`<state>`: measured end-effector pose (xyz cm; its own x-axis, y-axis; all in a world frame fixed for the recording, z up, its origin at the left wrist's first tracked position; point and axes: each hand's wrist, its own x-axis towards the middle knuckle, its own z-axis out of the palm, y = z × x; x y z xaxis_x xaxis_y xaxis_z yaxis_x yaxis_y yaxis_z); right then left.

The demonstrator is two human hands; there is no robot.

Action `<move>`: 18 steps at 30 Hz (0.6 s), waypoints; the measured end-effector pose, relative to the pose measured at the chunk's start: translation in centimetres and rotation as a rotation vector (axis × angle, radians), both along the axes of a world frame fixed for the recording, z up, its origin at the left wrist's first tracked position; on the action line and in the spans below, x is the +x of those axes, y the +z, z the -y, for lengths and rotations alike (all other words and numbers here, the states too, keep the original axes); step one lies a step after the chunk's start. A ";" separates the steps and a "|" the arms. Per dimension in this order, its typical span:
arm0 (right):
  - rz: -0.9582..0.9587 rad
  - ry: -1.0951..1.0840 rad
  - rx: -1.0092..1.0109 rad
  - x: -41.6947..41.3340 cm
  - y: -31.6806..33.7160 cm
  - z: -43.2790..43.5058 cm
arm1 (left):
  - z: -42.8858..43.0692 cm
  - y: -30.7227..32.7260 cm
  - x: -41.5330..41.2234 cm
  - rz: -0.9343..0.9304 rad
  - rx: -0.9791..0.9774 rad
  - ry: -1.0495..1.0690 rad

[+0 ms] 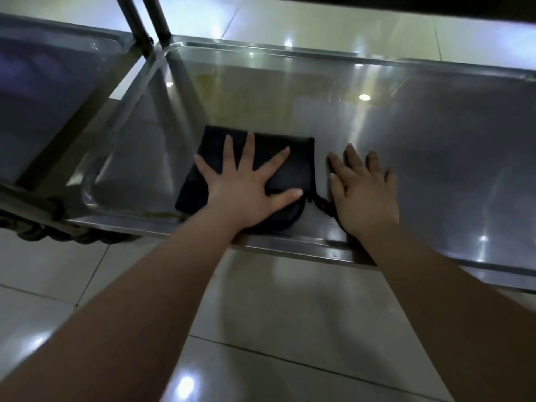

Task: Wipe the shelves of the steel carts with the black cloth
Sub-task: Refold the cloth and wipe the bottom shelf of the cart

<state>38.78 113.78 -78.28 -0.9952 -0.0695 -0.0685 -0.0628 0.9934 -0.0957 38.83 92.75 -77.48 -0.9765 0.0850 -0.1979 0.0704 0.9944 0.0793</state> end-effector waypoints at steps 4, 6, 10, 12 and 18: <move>-0.015 -0.004 -0.019 -0.1 -0.4 0.0 | -0.9 0.1 -7.1 -0.019 -0.019 0.003; -0.031 -0.013 -0.035 -0.1 -0.5 -0.1 | -1.5 0.4 -9.6 -0.022 0.005 0.019; -0.044 -0.031 -0.068 -0.2 -0.7 -0.2 | -2.2 0.4 -11.6 0.001 0.022 0.056; -0.048 -0.054 -0.110 -0.3 -0.6 -0.3 | -2.3 0.6 -11.4 0.000 0.011 0.039; -0.045 -0.066 -0.117 -0.6 -0.5 -0.6 | 0.0 0.7 -5.8 0.045 -0.045 -0.086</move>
<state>38.22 114.36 -78.80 -0.9998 -0.0087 -0.0190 -0.0045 0.9778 -0.2093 33.03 92.72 -76.78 -0.9560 0.1585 -0.2469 0.1534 0.9874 0.0398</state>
